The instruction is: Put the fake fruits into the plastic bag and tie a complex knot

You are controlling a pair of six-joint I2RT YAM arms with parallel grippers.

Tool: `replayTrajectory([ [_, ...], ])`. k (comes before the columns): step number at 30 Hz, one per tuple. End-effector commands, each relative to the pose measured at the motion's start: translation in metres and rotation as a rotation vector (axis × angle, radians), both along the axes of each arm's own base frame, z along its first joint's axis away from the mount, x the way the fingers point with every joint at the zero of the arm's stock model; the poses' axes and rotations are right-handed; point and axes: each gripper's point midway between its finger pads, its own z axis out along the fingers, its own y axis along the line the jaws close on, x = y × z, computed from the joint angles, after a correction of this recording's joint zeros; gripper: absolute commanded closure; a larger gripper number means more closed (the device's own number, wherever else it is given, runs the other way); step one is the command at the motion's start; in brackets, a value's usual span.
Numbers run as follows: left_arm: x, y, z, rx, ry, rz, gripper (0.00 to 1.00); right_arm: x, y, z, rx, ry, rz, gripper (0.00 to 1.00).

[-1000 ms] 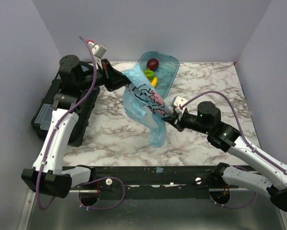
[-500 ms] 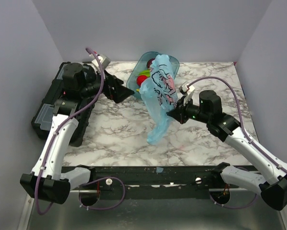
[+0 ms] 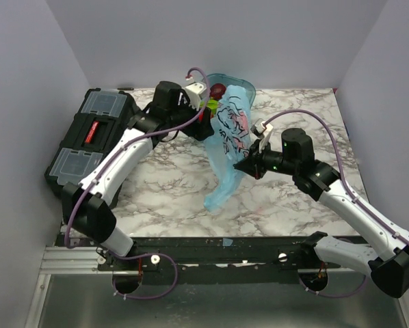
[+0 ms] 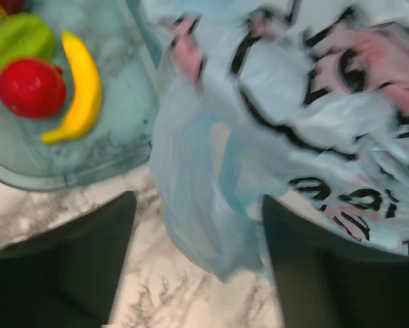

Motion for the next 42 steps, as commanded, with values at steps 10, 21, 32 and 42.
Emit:
replayTrajectory([
  [10,0.037,0.105,-0.092,0.127,0.207,0.13,1.0,-0.002,-0.044,0.001,-0.131,-0.011,-0.159,0.99],
  [21,0.02,0.113,-0.095,0.133,0.088,-0.003,0.94,0.021,-0.072,-0.022,-0.352,-0.17,-0.169,0.99],
  [32,-0.02,0.083,0.009,-0.144,0.055,-0.177,0.01,0.05,-0.087,-0.027,-0.612,-0.632,-0.055,0.99],
  [42,-0.034,0.04,0.005,-0.097,0.011,-0.278,0.01,0.034,-0.087,-0.073,-0.795,-0.932,0.166,0.99],
])
